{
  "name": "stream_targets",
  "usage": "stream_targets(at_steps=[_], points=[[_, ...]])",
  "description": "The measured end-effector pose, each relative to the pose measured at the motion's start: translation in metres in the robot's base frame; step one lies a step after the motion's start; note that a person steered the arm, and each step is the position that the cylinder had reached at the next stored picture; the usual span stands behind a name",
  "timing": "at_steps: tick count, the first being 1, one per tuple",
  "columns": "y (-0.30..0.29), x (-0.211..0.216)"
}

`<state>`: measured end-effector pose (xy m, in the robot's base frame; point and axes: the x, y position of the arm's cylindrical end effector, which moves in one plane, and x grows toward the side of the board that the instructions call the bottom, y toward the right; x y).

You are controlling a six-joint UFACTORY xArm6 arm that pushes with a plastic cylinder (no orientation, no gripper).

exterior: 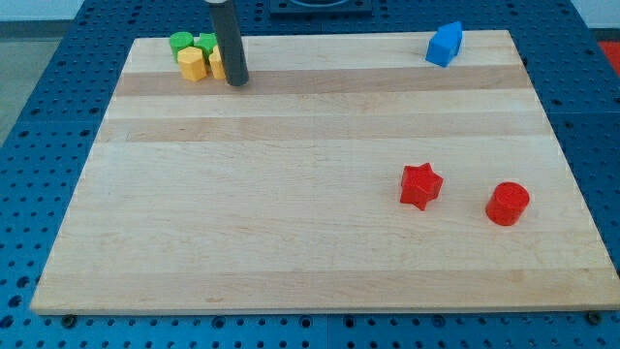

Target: Slide the red star to the center

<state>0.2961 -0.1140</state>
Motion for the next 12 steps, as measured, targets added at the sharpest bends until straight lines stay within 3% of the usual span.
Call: stream_targets(at_steps=[5,8,12], points=[[0.255,0.145],[0.263,0.209],[0.209,0.215]])
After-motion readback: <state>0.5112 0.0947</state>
